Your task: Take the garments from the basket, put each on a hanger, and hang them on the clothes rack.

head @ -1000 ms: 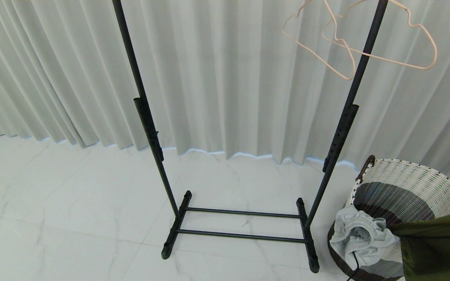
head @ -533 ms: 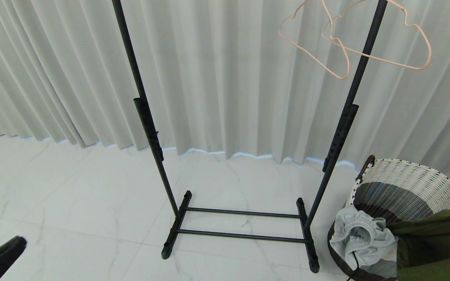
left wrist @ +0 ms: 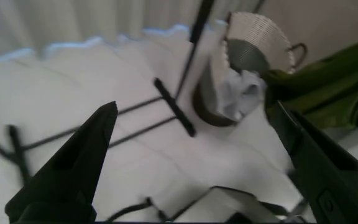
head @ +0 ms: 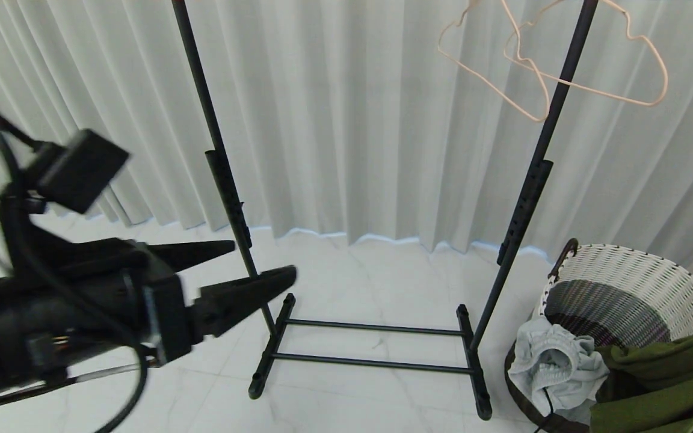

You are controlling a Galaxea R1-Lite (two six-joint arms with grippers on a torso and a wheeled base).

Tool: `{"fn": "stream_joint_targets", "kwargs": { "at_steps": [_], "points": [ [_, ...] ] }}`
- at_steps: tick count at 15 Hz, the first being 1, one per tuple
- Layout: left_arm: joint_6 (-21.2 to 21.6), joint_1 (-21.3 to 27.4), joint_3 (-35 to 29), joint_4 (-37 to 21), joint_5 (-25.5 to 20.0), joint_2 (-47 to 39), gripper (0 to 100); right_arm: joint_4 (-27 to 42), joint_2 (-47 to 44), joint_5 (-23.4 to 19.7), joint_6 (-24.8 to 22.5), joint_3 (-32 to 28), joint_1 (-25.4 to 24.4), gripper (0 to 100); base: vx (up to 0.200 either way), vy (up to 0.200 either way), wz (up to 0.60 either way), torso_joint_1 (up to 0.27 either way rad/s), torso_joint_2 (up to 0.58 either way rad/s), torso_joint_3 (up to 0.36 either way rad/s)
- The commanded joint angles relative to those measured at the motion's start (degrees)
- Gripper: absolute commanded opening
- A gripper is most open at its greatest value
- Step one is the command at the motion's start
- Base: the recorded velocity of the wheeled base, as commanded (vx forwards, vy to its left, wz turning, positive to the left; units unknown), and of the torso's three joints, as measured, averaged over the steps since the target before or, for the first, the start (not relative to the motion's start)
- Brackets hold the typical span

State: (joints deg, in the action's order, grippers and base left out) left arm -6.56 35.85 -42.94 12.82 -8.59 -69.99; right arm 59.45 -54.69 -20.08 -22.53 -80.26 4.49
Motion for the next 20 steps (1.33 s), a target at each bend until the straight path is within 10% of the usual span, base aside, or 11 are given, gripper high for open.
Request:
{"fn": "stream_joint_targets", "kwargs": {
  "at_steps": [1, 7, 20],
  "points": [
    [-8.82, 16.44, -5.49, 6.78, 6.31, -21.24, 100, -0.65, 0.28, -0.4, 0.91, 2.39, -0.09, 0, 0.0, 0.0, 0.0, 0.0, 0.0, 0.0],
    [-23.59, 34.46, -20.26, 10.82, 15.98, -44.8, 100, -4.87, 6.79, -1.98, 4.25, 12.32, -2.55, 0, 0.0, 0.0, 0.0, 0.0, 0.0, 0.0],
    [-24.47, 38.24, -36.78, 10.82, 16.68, -58.86, 100, -7.33, 6.7, -1.89, 6.71, 13.64, -7.47, 0, 0.0, 0.0, 0.0, 0.0, 0.0, 0.0]
  ]
}}
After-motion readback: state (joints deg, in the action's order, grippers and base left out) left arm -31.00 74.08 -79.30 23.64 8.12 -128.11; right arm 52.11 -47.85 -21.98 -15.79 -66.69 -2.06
